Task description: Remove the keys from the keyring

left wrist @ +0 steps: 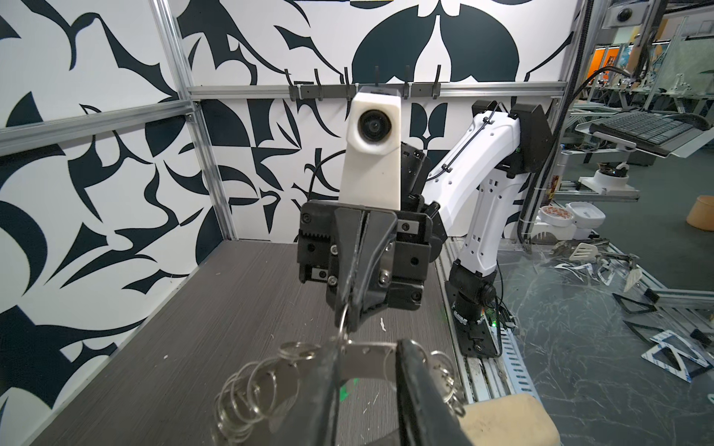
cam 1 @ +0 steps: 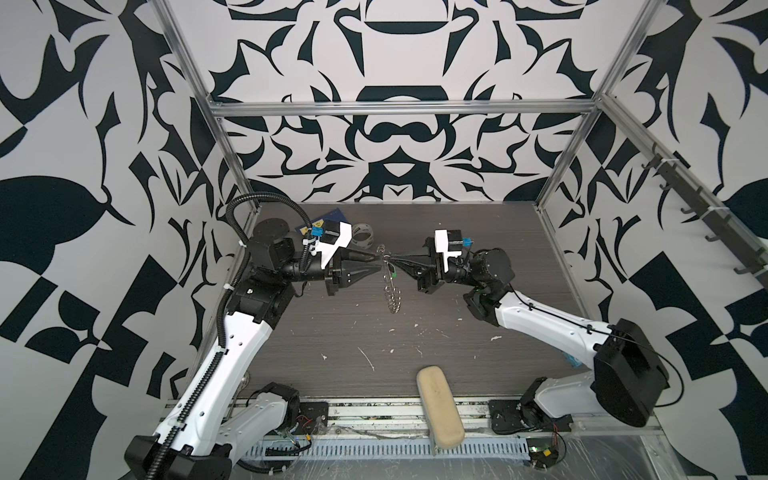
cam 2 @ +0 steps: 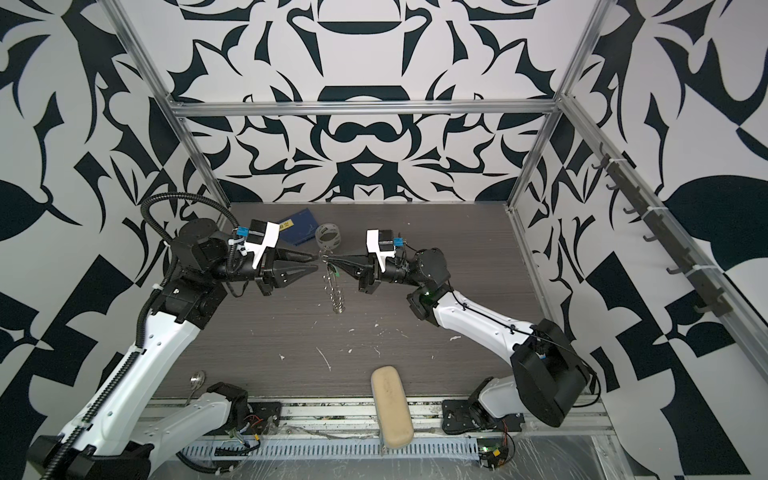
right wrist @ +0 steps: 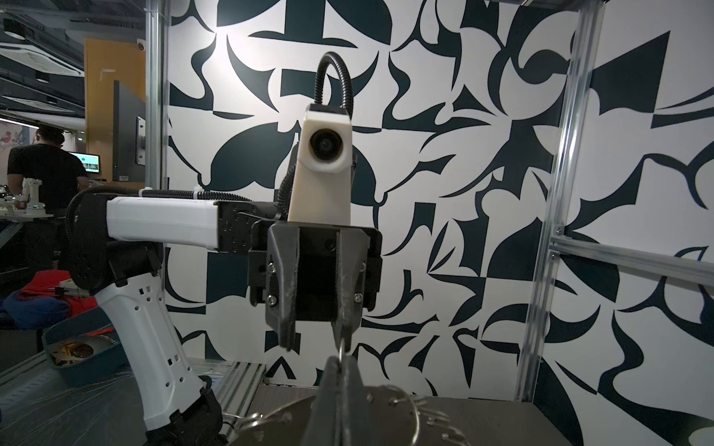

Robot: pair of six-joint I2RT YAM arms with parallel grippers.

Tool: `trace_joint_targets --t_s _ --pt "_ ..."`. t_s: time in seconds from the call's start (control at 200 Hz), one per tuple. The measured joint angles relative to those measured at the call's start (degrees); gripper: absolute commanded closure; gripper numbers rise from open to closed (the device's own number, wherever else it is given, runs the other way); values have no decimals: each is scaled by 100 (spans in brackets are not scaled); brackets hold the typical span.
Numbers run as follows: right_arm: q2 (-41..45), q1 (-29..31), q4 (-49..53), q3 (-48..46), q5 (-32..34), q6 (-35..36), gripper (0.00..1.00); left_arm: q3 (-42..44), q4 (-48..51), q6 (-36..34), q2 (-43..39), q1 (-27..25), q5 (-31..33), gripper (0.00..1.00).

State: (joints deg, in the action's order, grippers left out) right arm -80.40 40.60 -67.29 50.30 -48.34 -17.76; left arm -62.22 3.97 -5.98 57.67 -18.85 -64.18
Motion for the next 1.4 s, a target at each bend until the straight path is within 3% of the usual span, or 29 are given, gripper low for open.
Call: trace_joint_targets --t_s 0.48,0.725,0.88,0.98,1.265,1.4 --pt "-120 109 -76 44 -105 -166 100 153 7 -44 -24 4 81 55" --pt "-118 111 -72 66 -149 -166 100 162 7 -74 -24 4 116 75" --pt "-118 118 -74 133 -166 -173 100 162 11 -55 -22 4 114 81" --pt "-118 118 -76 146 -181 -184 100 162 20 -59 -22 4 114 100" --pt "-118 125 -72 155 -186 -221 100 175 31 -175 -96 4 186 100" --pt "-50 129 81 153 -155 -105 70 216 79 -205 -170 7 258 100"
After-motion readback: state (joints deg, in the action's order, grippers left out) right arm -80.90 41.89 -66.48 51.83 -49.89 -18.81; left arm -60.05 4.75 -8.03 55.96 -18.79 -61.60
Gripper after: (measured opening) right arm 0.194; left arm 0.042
